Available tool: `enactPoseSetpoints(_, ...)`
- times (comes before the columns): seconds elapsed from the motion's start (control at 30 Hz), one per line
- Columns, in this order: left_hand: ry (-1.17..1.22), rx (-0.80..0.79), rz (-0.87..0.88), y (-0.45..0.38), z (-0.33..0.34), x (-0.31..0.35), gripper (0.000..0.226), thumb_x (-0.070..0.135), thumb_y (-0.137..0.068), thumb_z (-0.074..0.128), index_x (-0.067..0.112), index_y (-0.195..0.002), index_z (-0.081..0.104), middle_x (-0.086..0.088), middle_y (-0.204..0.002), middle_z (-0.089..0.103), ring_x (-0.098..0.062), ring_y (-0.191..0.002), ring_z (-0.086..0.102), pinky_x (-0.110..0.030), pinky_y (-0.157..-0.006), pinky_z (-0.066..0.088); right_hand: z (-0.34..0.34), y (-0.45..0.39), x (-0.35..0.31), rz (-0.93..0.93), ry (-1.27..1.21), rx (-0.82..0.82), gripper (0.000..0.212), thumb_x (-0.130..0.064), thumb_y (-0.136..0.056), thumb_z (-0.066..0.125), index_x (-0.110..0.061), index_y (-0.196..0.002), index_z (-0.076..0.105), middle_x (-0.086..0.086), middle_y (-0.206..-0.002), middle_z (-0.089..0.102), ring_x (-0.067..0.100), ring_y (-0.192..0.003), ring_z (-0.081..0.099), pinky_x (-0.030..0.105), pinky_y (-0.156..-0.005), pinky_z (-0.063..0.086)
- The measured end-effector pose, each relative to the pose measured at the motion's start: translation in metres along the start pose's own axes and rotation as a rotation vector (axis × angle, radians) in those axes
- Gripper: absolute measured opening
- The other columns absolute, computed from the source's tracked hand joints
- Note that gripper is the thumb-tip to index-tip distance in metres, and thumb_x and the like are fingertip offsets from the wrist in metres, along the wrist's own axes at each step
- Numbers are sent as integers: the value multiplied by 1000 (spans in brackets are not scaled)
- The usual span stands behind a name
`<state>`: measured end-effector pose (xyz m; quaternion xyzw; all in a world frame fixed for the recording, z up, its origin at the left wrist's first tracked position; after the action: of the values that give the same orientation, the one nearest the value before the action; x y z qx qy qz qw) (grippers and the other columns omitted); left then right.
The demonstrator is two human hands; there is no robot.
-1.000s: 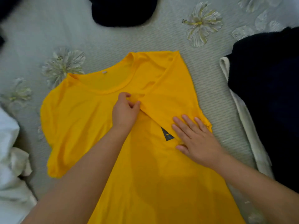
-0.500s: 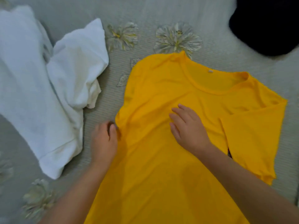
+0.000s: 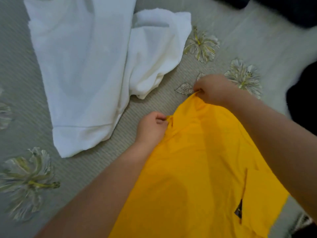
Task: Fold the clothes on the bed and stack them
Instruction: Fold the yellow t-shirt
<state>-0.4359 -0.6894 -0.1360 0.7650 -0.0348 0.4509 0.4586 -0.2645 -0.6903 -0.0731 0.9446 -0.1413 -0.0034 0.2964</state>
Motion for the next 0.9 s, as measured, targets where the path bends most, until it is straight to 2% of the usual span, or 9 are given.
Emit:
enactPoseSetpoints(0.1,139,189,200,16,-19,23,24,10,-86,58,28,-72,52,14,-72,56,1,-66,53,-11,-57,42,-38,40,9,-3,-284,367,14,4,-79,53,7,-90,63,25,-88,61,38,-84,57,38,-70,39)
enactPoseSetpoints(0.2,31,410,592,54,-43,52,8,16,-84,54,13,-85,62,16,-80,55,3,-73,52,-10,-65,40,-42,96,14,3,-259,629,13,0,-72,53,8,-78,62,25,-77,60,41,-72,59,46,-68,47)
enactPoseSetpoints(0.3,-122,340,495,53,-36,30,21,4,-84,57,-4,-102,60,-9,-95,61,-20,-93,57,-23,-78,39,12,104,16,112,-133,358,31,-8,-76,64,3,-105,62,27,-114,58,44,-106,54,59,-94,35)
enactPoseSetpoints(0.4,-135,208,301,44,-23,3,38,6,-84,61,0,-120,51,-12,-110,58,-26,-103,54,-27,-85,37,56,100,21,206,-103,40,47,-16,-87,57,-10,-132,46,12,-145,34,29,-134,30,49,-111,16)
enactPoseSetpoints(0.57,14,235,169,25,-26,10,39,20,-85,61,11,-121,48,10,-91,51,-9,-81,52,-14,-60,38,16,63,23,283,-391,342,31,-9,-91,52,6,-118,56,25,-120,56,38,-113,49,40,-94,35)
enactPoseSetpoints(0.67,41,245,71,9,-30,14,15,22,-86,60,19,-96,50,14,-75,47,-6,-70,46,-18,-53,29,22,23,17,341,-389,136,42,-24,-92,50,-8,-130,46,17,-127,50,31,-119,44,41,-95,36)
enactPoseSetpoints(0.73,1,259,83,2,-34,16,21,20,-87,59,18,-71,45,10,-64,43,-8,-61,40,-23,-50,26,31,11,8,316,-262,-45,42,-29,-89,54,-10,-126,44,14,-123,53,30,-117,47,42,-96,34)
enactPoseSetpoints(0.83,-20,263,111,-1,-39,19,35,19,-88,56,22,-58,38,7,-59,40,-5,-54,37,-22,-47,24,36,6,-8,182,-192,-157,6,-17,-89,49,-12,-89,52,11,-93,59,28,-96,54,33,-77,39)
enactPoseSetpoints(0.9,-18,274,141,0,-43,20,36,19,-88,57,24,-58,38,9,-59,41,-1,-55,38,-16,-45,27,33,3,-14,96,-199,-203,23,-11,-89,48,-17,-67,45,8,-79,51,23,-84,49,27,-63,35)
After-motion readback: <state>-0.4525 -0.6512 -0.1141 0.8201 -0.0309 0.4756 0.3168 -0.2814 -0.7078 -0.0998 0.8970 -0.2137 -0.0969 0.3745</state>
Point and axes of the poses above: each hand's wrist, its own y-axis away from the middle knuckle, its own z-axis out of the palm, x = y × z, the point moved 8 cm from there along -y, towards the middle knuckle
